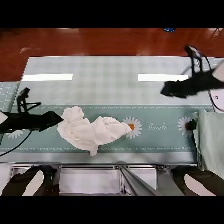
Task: Fold the shirts.
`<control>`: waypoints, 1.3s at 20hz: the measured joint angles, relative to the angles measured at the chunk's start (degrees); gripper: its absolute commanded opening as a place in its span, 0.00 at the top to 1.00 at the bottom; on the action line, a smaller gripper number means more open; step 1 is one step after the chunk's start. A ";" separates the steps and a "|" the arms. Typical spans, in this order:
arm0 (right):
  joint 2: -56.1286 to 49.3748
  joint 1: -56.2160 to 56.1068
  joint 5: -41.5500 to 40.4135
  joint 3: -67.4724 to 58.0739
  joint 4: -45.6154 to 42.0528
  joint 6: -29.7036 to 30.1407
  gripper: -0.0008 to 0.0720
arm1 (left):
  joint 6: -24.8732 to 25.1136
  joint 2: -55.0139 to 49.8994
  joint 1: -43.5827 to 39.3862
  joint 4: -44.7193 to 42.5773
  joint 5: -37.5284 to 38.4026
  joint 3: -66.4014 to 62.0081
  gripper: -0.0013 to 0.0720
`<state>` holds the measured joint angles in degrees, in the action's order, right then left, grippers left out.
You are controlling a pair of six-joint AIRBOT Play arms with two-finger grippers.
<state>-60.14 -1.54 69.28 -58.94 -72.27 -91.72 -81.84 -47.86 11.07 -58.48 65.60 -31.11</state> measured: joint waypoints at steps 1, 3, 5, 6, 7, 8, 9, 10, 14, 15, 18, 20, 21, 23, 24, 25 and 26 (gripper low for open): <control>3.19 1.73 -0.02 4.70 0.11 -0.07 0.45 | 0.44 -2.69 0.00 0.31 0.20 0.02 0.30; 8.85 3.58 -0.26 14.34 1.81 -0.09 0.45 | 2.43 -7.87 0.00 2.78 -0.31 0.07 0.93; 12.48 2.99 -0.83 23.08 6.27 -0.09 0.45 | 6.05 -12.44 0.00 6.71 -0.81 0.04 0.94; 13.57 1.64 -1.70 26.91 8.94 -0.11 0.45 | 7.85 -14.32 0.00 8.66 -0.98 0.04 0.94; 14.12 -0.33 -2.95 29.90 12.09 -0.09 0.45 | 9.27 -15.63 0.00 9.97 -0.85 0.04 0.94; 14.23 -3.02 -4.81 32.41 14.88 -0.24 0.45 | 10.49 -16.68 0.00 11.13 -1.01 0.04 0.94; 13.81 -5.88 -6.97 34.07 17.42 -0.46 0.45 | 11.47 -17.33 0.00 11.87 -0.98 0.00 0.94; 12.83 -9.03 -9.66 35.41 19.96 -0.74 0.45 | 12.28 -17.88 0.00 12.55 -0.98 0.00 0.94; 5.44 -17.66 -19.98 36.00 27.87 -0.15 0.45 | 13.99 -18.84 0.00 13.77 -1.03 0.00 0.94; 3.19 -18.64 -21.73 35.04 29.31 0.66 0.45 | 14.12 -18.97 0.00 13.97 -1.03 0.00 0.94; -4.13 -20.52 -24.76 30.73 31.82 3.06 0.45 | 14.45 -19.12 0.00 14.23 -1.03 0.00 0.94; -8.83 -21.97 -25.75 27.56 33.75 5.03 0.50 | 14.60 -19.19 0.00 14.34 -1.05 0.00 0.94; -10.97 -22.93 -25.92 26.03 34.82 6.01 0.73 | 14.62 -19.19 0.00 14.38 -1.05 0.00 0.94; -14.78 -24.92 -26.05 22.62 36.04 8.28 0.96 | 14.67 -19.19 0.00 14.62 -1.07 -0.22 0.94; -15.78 -25.27 -25.35 20.90 36.15 9.70 0.96 | 14.69 -19.19 0.02 14.84 -1.09 -0.79 0.94; -16.26 -25.11 -23.63 18.67 35.45 10.88 0.96 | 14.71 -19.06 0.26 15.26 -1.05 -1.97 0.94; -16.13 -24.26 -21.57 16.04 34.16 11.39 0.96 | 14.78 -18.86 0.66 16.06 -0.68 -3.63 0.94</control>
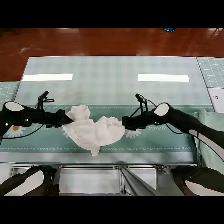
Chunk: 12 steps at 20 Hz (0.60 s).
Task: Fold the shirts.
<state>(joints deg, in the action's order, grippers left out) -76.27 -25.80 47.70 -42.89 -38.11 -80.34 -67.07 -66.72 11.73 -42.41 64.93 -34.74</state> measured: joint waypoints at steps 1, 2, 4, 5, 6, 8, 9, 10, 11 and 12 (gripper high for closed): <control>0.68 1.68 2.05 -3.39 -2.97 -0.09 0.96 | 0.00 0.33 0.61 1.25 0.37 -2.32 0.94; 1.77 3.76 3.80 -7.23 -6.05 -0.74 0.96 | 0.00 0.81 1.44 3.50 0.59 -5.44 0.94; 4.52 9.27 8.17 -17.14 -13.22 -3.21 0.96 | 0.07 1.90 3.15 9.49 0.81 -13.14 0.94; 6.03 12.59 9.49 -23.34 -16.17 -4.35 0.96 | 0.26 2.51 3.89 13.00 0.33 -17.88 0.94; 7.21 15.56 11.17 -29.33 -18.36 -5.18 0.96 | 0.31 3.04 4.39 16.00 -0.66 -22.58 0.94; 9.07 20.96 14.58 -42.18 -21.29 -6.32 0.96 | 0.44 3.89 5.03 20.06 -2.08 -32.96 0.94; 9.81 23.23 16.81 -48.70 -22.25 -6.58 0.96 | 0.44 4.24 5.22 21.40 -2.49 -37.92 0.94; 10.51 25.09 18.88 -54.64 -23.15 -6.69 0.96 | 0.42 4.63 5.42 22.34 -2.93 -43.12 0.94; 11.41 26.38 20.74 -59.36 -23.54 -6.69 0.96 | 0.00 5.11 5.55 22.29 -3.23 -47.89 0.94; 12.68 27.41 22.29 -63.49 -24.04 -6.62 0.96 | -0.66 5.75 5.62 21.64 -3.32 -51.93 0.94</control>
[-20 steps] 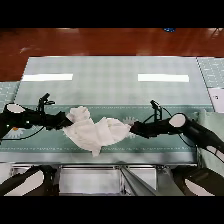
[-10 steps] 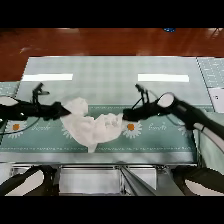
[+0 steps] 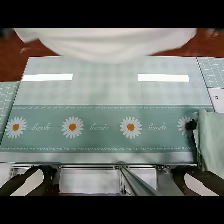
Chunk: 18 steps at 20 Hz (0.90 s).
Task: Fold the shirts.
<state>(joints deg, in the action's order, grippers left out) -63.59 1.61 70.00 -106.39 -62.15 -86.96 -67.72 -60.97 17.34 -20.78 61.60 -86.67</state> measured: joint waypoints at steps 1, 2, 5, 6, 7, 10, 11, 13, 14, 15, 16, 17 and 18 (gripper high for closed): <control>1.42 0.70 1.25 -2.84 -0.68 0.20 0.96 | -0.48 1.01 0.07 -1.44 0.02 -3.72 0.94; 3.10 1.22 2.19 -4.94 -1.62 0.42 0.96 | -0.92 2.23 0.13 -2.93 -0.11 -6.49 0.94; 9.35 2.08 4.66 -8.55 -5.27 0.92 0.96 | -1.73 7.58 0.22 -8.31 1.31 -11.34 0.94; 11.45 2.25 5.51 -9.14 -6.71 1.03 0.96 | -2.25 9.33 0.22 -10.10 3.19 -11.93 0.94; 13.29 2.36 6.62 -9.55 -7.80 1.05 0.96 | -2.45 11.23 0.22 -11.89 5.97 -12.07 0.94; 17.70 2.51 12.31 -9.70 -10.21 1.11 0.96 | -3.89 16.87 0.11 -14.95 12.41 -7.34 0.94; 18.86 2.54 13.94 -8.79 -10.62 1.09 0.96 | -4.50 19.19 -0.02 -15.47 13.86 -3.43 0.94; 21.24 2.54 15.58 -4.68 -10.91 1.03 0.96 | -5.57 24.30 -0.37 -16.31 15.76 7.32 0.94; 22.25 2.54 15.96 -1.57 -11.06 0.94 0.96 | -6.49 27.08 -0.50 -16.50 16.57 14.19 0.94; 22.95 2.54 16.20 1.92 -11.02 0.79 0.96 | -7.43 29.59 -0.66 -16.76 16.83 20.92 0.94; 23.30 2.54 16.20 5.55 -10.45 0.76 0.96 | -8.31 31.98 -0.87 -16.96 16.92 27.93 0.94; 23.32 2.54 15.87 9.20 -9.62 0.76 0.96 | -9.11 34.27 -1.20 -17.18 17.16 35.52 0.94; 22.77 2.54 14.84 13.16 -8.28 0.96 0.96 | -9.75 36.11 -1.60 -17.18 16.83 42.71 0.94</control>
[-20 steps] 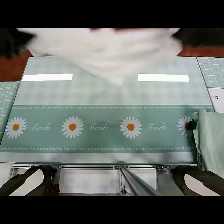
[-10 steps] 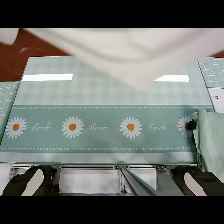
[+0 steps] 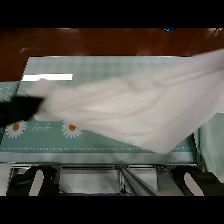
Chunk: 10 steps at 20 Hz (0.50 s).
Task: Fold the shirts.
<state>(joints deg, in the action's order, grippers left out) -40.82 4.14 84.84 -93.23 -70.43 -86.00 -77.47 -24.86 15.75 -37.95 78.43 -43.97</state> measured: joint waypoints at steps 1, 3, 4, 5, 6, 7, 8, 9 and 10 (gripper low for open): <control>-1.16 0.00 -1.29 3.72 1.62 0.72 0.96 | -0.44 1.09 -0.48 0.11 -1.16 6.40 0.94; -5.07 0.00 -4.24 8.83 5.42 2.58 0.96 | -0.81 1.75 -1.90 1.36 -5.53 18.01 0.94; -8.22 0.00 -6.29 10.58 7.45 3.76 0.96 | -0.46 1.29 -2.93 2.56 -8.57 22.73 0.94; -11.58 0.00 -8.02 11.80 9.01 4.59 0.96 | 0.07 0.39 -4.00 3.58 -11.89 25.94 0.94; -15.47 0.00 -9.81 12.63 10.91 5.53 0.96 | 0.63 -1.03 -5.22 4.42 -16.28 28.44 0.94; -19.34 0.00 -11.72 13.03 12.76 6.14 0.96 | 1.05 -2.69 -6.36 4.90 -20.46 29.94 0.94; -23.61 0.00 -13.31 13.20 14.45 6.60 0.96 | 1.44 -4.83 -7.63 5.38 -25.05 30.82 0.94; -27.82 0.00 -15.08 13.22 16.31 6.86 0.96 | 1.77 -7.30 -8.90 5.84 -29.46 30.99 0.94; -31.50 0.00 -16.61 13.05 18.56 7.08 0.95 | 2.23 -9.94 -10.08 5.97 -32.89 30.64 0.93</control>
<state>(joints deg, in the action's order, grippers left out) -72.31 4.14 68.23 -80.18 -51.88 -78.91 -75.24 -34.81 5.67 -31.99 45.54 -13.32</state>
